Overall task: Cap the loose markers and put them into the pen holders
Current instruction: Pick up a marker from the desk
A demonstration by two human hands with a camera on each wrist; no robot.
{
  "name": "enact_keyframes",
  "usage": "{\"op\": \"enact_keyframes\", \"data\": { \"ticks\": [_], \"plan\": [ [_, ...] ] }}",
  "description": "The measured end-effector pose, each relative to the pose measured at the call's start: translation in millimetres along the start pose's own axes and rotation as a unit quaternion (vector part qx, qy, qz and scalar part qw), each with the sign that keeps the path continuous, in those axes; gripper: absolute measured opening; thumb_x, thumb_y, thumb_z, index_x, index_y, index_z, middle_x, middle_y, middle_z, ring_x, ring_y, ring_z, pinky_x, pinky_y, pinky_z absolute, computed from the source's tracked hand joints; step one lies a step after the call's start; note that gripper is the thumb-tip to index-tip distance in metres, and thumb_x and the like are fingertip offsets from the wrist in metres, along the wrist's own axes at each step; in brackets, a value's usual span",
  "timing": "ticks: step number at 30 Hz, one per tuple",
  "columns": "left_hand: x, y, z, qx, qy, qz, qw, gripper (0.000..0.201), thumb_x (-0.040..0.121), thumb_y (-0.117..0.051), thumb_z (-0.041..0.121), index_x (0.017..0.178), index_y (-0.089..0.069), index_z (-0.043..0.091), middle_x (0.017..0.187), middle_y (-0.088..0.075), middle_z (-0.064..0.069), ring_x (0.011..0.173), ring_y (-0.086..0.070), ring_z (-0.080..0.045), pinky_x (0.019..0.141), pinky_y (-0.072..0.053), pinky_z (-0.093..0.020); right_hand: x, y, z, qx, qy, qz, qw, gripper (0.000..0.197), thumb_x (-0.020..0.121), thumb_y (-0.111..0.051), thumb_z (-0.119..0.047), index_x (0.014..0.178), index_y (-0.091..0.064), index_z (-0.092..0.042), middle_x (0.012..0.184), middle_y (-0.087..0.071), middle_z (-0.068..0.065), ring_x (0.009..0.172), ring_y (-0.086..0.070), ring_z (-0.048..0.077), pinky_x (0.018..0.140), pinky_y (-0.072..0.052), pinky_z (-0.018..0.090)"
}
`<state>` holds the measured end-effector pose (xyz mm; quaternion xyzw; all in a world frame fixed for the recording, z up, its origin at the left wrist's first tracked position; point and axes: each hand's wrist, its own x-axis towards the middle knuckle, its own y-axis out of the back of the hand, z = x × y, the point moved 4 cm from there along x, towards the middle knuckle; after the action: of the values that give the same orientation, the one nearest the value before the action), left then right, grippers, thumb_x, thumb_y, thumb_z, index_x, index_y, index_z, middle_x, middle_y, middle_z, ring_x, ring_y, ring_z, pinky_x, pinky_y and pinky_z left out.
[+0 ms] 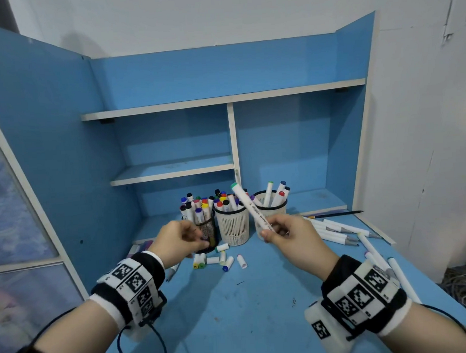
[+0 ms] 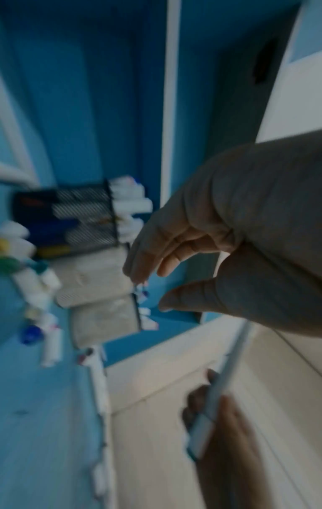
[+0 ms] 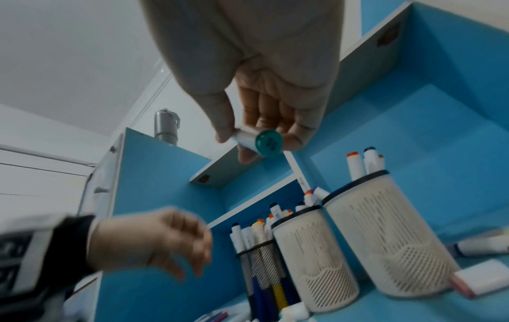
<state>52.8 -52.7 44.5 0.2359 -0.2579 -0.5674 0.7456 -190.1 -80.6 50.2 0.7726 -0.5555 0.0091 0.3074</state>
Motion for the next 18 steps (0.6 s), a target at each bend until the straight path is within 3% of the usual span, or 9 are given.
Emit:
{"op": "enact_keyframes", "data": {
  "ticks": [3, 6, 8, 11, 15, 18],
  "plan": [
    [21.7, -3.4, -43.9, 0.134, 0.036, -0.024, 0.99, 0.008, 0.079, -0.072, 0.014, 0.085, -0.067, 0.016, 0.091, -0.069, -0.005, 0.078, -0.063, -0.016, 0.067, -0.047, -0.022, 11.7, 12.4, -0.2, 0.002, 0.0, 0.054, 0.999, 0.013, 0.087, -0.065, -0.015, 0.097, -0.065, -0.023, 0.071, -0.057, -0.01, 0.06, -0.051, 0.0, 0.058, -0.043, 0.009],
    [35.5, -12.5, -74.9, 0.203, 0.07, -0.069, 0.974, 0.019, 0.081, -0.068, 0.013, 0.099, -0.072, 0.01, 0.104, -0.07, -0.005, 0.095, -0.064, -0.018, 0.074, -0.044, -0.018, 20.1, 21.2, -3.5, 0.025, 0.006, 0.095, 0.995, 0.021, 0.087, -0.065, -0.012, 0.103, -0.059, -0.025, 0.078, -0.06, -0.01, 0.065, -0.056, 0.001, 0.064, -0.049, 0.015],
    [40.6, -16.5, -84.0, 0.229, 0.083, -0.081, 0.967, 0.019, 0.082, -0.066, 0.014, 0.099, -0.073, 0.008, 0.107, -0.07, -0.007, 0.099, -0.064, -0.02, 0.078, -0.044, -0.019, 24.0, 25.8, -4.2, 0.031, 0.011, 0.111, 0.993, 0.025, 0.087, -0.065, -0.012, 0.107, -0.054, -0.022, 0.087, -0.065, -0.003, 0.072, -0.062, 0.014, 0.072, -0.051, 0.024],
    [46.5, -14.5, -88.4, 0.27, 0.088, -0.062, 0.957, 0.02, 0.083, -0.063, 0.014, 0.101, -0.071, 0.011, 0.108, -0.068, -0.006, 0.101, -0.062, -0.02, 0.074, -0.038, -0.015, 29.4, 31.4, -4.8, 0.034, 0.01, 0.124, 0.992, 0.03, 0.087, -0.064, -0.013, 0.112, -0.05, -0.024, 0.091, -0.066, -0.001, 0.076, -0.063, 0.019, 0.07, -0.055, 0.041],
    [50.9, -2.9, -95.7, 0.311, 0.108, -0.042, 0.943, 0.033, 0.081, -0.064, 0.013, 0.114, -0.065, 0.015, 0.116, -0.063, -0.004, 0.106, -0.058, -0.019, 0.08, -0.042, -0.018, 40.0, 39.8, -6.8, 0.036, 0.022, 0.154, 0.987, 0.032, 0.086, -0.065, -0.01, 0.11, -0.047, -0.021, 0.092, -0.062, -0.002, 0.078, -0.062, 0.015, 0.079, -0.053, 0.035],
    [50.5, 2.7, -99.8, 0.334, 0.126, -0.067, 0.932, 0.034, 0.08, -0.067, 0.015, 0.115, -0.067, 0.015, 0.116, -0.066, -0.001, 0.106, -0.06, -0.015, 0.077, -0.042, -0.015, 51.3, 42.5, -7.8, 0.056, 0.031, 0.173, 0.983, 0.027, 0.087, -0.064, -0.014, 0.109, -0.048, -0.019, 0.088, -0.058, -0.004, 0.081, -0.063, 0.019, 0.078, -0.055, 0.041]
  ]
}}
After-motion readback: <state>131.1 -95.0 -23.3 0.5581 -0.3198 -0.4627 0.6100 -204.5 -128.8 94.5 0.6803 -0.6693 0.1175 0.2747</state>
